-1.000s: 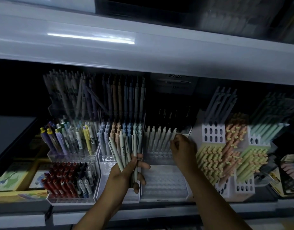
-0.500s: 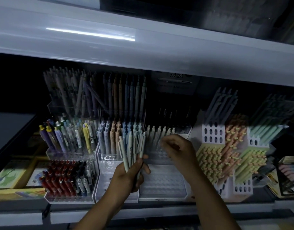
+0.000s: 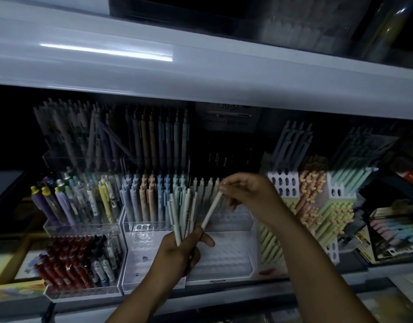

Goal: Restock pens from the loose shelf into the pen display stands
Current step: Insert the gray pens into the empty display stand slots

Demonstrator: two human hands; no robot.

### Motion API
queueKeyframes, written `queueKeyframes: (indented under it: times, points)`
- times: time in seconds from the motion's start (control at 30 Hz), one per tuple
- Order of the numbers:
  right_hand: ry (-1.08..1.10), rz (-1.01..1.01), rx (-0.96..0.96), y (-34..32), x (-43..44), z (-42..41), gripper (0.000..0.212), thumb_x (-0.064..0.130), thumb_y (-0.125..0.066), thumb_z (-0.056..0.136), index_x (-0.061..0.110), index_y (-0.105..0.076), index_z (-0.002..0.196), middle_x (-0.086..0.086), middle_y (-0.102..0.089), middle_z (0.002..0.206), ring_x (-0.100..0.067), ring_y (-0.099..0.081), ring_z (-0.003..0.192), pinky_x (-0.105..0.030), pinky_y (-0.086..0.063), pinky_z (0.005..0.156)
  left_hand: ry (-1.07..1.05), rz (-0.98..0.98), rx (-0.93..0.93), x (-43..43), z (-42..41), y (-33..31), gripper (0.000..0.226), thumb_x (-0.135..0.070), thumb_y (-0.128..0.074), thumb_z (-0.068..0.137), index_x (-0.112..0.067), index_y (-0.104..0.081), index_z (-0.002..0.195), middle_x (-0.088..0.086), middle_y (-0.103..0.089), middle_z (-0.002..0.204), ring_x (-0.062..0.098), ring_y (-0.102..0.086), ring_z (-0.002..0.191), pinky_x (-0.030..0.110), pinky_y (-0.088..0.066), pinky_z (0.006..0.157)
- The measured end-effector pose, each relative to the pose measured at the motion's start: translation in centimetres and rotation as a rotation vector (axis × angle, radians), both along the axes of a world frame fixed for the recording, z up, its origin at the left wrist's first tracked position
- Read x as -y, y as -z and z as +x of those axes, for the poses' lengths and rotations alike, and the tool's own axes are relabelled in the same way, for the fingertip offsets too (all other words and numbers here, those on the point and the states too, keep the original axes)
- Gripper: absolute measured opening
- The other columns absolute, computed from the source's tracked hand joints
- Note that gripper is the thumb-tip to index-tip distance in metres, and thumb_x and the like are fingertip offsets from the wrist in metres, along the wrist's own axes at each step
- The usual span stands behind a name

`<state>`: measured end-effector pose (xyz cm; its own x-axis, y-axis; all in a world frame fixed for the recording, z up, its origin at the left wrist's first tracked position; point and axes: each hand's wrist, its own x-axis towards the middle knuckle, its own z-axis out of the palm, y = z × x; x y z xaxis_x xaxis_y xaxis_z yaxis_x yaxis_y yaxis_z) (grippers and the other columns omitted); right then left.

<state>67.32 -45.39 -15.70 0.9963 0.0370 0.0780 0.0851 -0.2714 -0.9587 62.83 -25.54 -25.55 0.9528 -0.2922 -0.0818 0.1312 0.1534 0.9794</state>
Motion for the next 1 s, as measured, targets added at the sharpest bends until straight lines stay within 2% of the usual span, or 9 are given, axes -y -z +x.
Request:
queueKeyframes:
  times: [0.1,0.17,0.33,0.4,0.53,0.63,0.77,0.93,1.0]
  points:
    - [0.122,0.123,0.017,-1.5,2.0,0.8,0.004,-0.001,-0.071,0.088,0.002,-0.074,0.088,-0.011,-0.071,0.065,-0.018,-0.067,0.055,-0.027,-0.059,0.056,-0.024,-0.022,-0.008,0.0,0.2,0.0,0.041,-0.032,-0.051,0.100,0.000,-0.076,0.090,0.018,-0.043,0.048,0.017,-0.022,0.035,0.023,-0.021,0.042]
    - [0.178,0.106,0.038,-1.8,3.4,1.4,0.004,-0.005,-0.070,0.088,-0.002,-0.072,0.089,-0.011,-0.071,0.065,-0.018,-0.068,0.056,-0.026,-0.060,0.058,-0.040,-0.026,-0.021,-0.2,0.2,-0.1,0.035,-0.020,-0.046,0.106,0.004,-0.071,0.102,0.002,-0.052,0.045,0.015,-0.022,0.034,0.021,-0.021,0.041]
    - [0.186,-0.270,0.105,-0.6,5.1,3.1,0.006,-0.002,-0.073,0.087,-0.002,-0.071,0.093,-0.013,-0.070,0.076,-0.017,-0.066,0.064,-0.022,-0.059,0.065,-0.066,-0.032,-0.024,-0.4,0.3,-0.2,0.032,-0.017,-0.044,0.107,0.005,-0.068,0.104,0.000,-0.051,0.043,0.015,-0.021,0.037,0.029,-0.017,0.046]
    - [0.169,-0.368,0.131,0.5,5.0,3.6,0.009,0.000,-0.074,0.088,0.000,-0.072,0.096,-0.013,-0.070,0.080,-0.019,-0.066,0.069,-0.025,-0.059,0.069,-0.083,-0.037,-0.025,-0.4,0.4,0.2,0.032,-0.018,-0.046,0.106,0.004,-0.068,0.103,-0.001,-0.049,0.043,0.015,-0.021,0.037,0.028,-0.017,0.045]
    - [0.204,-0.455,0.193,2.0,4.7,4.6,0.011,0.007,-0.074,0.089,0.002,-0.073,0.099,-0.010,-0.071,0.081,-0.025,-0.069,0.076,-0.044,-0.060,0.080,-0.084,-0.053,-0.023,-0.6,0.4,0.4,0.032,-0.024,-0.052,0.103,0.000,-0.072,0.095,0.009,-0.040,0.046,0.016,-0.019,0.040,0.030,-0.017,0.047]
    - [0.203,-0.483,0.198,2.3,4.5,5.0,0.013,0.010,-0.075,0.090,0.003,-0.074,0.101,-0.012,-0.074,0.088,-0.029,-0.071,0.085,-0.049,-0.059,0.085,-0.085,-0.050,-0.017,-0.7,0.4,0.5,0.030,-0.020,-0.050,0.105,-0.001,-0.072,0.097,0.013,-0.039,0.050,0.017,-0.022,0.039,0.026,-0.021,0.045]
    - [0.179,-0.521,0.156,2.4,4.3,5.5,0.013,0.010,-0.074,0.091,0.004,-0.073,0.102,-0.016,-0.073,0.096,-0.034,-0.069,0.093,-0.052,-0.056,0.089,-0.127,-0.040,-0.015,-0.9,0.5,0.6,0.029,-0.019,-0.050,0.105,-0.002,-0.072,0.096,0.012,-0.038,0.052,0.016,-0.025,0.038,0.023,-0.025,0.042]
    - [0.128,-0.692,0.097,2.9,4.3,6.1,0.013,0.009,-0.068,0.094,0.001,-0.073,0.104,-0.019,-0.073,0.098,-0.035,-0.069,0.093,-0.050,-0.056,0.087,-0.133,-0.049,-0.019,-1.3,0.6,0.5,0.027,-0.015,-0.048,0.106,-0.003,-0.071,0.104,0.016,-0.042,0.059,0.015,-0.026,0.039,0.024,-0.024,0.043]
    - [0.118,-0.769,0.057,3.0,4.1,6.3,0.015,0.010,-0.066,0.095,0.001,-0.073,0.105,-0.019,-0.073,0.100,-0.034,-0.068,0.093,-0.048,-0.057,0.086,-0.139,-0.047,-0.029,-1.2,0.6,0.3,0.026,-0.013,-0.047,0.106,-0.004,-0.071,0.105,0.010,-0.049,0.056,0.012,-0.029,0.037,0.023,-0.025,0.041]
